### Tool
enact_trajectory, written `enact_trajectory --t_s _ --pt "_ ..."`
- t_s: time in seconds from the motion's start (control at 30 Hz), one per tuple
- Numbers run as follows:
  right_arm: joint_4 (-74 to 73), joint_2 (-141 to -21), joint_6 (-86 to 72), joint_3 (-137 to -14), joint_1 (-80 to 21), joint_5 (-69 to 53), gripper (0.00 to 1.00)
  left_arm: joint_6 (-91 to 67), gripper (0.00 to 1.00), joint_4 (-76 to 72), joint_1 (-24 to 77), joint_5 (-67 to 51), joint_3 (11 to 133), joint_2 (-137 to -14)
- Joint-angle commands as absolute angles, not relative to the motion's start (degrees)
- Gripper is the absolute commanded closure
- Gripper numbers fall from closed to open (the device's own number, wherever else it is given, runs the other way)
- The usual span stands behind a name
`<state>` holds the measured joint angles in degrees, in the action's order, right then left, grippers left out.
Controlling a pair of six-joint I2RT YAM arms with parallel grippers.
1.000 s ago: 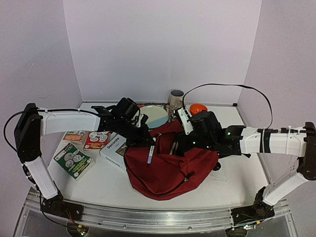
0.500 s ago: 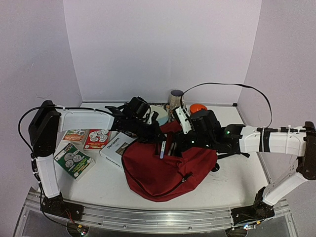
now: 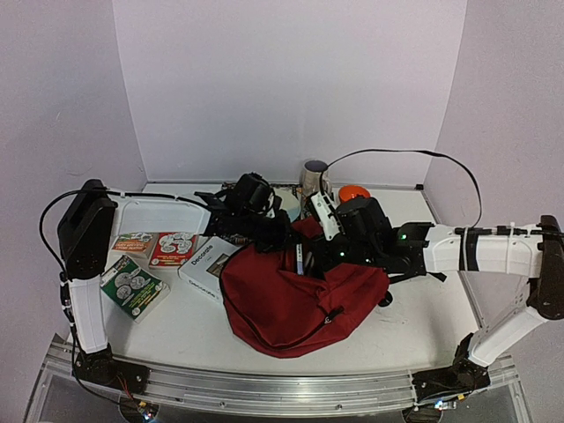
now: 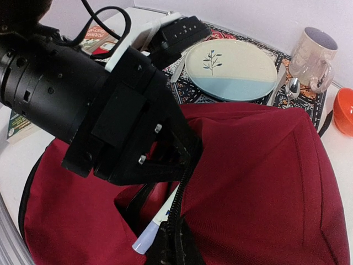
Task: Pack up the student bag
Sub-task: Place the pen in the lower front pocket of the bag, then place the lower front pocket of the student bag.
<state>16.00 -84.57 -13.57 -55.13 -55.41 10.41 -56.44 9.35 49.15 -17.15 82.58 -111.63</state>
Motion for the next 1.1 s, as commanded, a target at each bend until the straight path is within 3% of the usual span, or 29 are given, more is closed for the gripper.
enact_trajectory --t_s 0.0,0.17,0.47,0.87,1.07 --pt "20.13 -84.49 -14.39 -58.38 -56.69 7.42 1.0 -63.91 0.97 -1.4 48.11 -10.57 79.87 -109.1" --pt "20.21 -84.75 -14.66 -58.24 -56.86 7.39 1.0 -67.64 0.89 -5.77 48.16 -10.21 77.23 -108.79" --pt "20.21 -85.04 -14.76 -57.74 -56.84 10.03 1.0 -64.41 0.64 -5.94 49.13 -8.59 75.03 -106.68" --pt "19.01 -86.64 -14.85 -57.47 -56.86 11.99 1.0 -53.13 0.44 2.61 49.16 -7.03 71.65 -97.62" --pt "18.42 -87.97 -15.12 -57.22 -56.87 11.83 0.98 -47.84 0.39 7.55 47.77 -3.0 68.35 -92.82"
